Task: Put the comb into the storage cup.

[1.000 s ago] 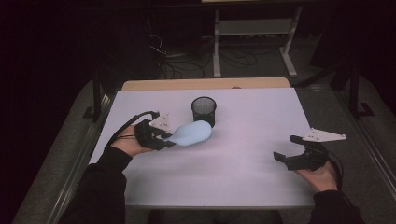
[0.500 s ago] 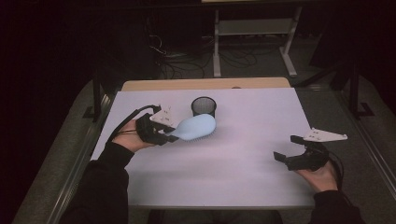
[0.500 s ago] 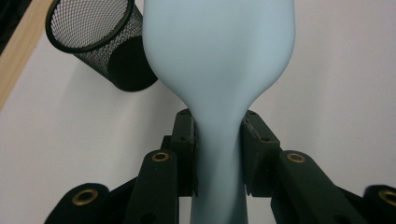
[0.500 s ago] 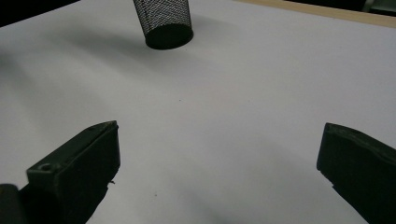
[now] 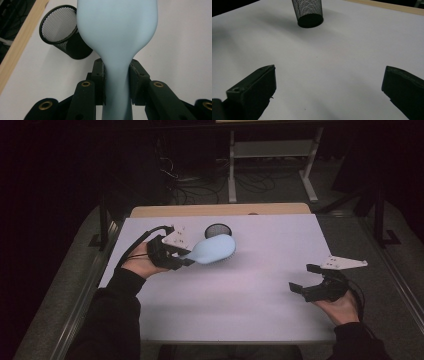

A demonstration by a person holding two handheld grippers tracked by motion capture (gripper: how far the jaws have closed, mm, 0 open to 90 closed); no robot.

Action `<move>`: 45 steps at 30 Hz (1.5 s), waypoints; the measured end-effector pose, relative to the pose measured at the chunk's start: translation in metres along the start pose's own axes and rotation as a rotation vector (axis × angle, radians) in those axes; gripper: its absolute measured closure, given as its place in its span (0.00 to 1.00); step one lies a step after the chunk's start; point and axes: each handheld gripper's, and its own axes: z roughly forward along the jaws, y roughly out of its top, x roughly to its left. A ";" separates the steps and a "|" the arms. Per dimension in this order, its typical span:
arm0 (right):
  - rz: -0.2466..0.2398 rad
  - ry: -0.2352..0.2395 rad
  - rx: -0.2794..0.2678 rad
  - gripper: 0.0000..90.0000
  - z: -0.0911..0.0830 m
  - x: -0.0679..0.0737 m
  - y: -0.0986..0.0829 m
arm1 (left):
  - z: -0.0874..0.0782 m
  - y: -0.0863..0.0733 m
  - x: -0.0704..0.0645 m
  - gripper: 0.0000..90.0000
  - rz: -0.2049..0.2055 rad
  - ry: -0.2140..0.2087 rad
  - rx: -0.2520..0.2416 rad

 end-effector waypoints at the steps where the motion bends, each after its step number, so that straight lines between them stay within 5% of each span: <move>1: -0.006 0.003 0.000 0.00 0.000 0.001 0.002 | 0.000 0.001 0.000 0.78 0.002 0.004 -0.001; 37: -0.126 0.091 -0.006 0.00 0.006 0.033 0.075 | -0.013 0.035 0.002 0.78 0.023 0.069 -0.070; 45: -0.148 0.111 -0.019 0.00 0.010 0.039 0.093 | -0.012 0.042 0.001 0.78 0.019 0.058 -0.128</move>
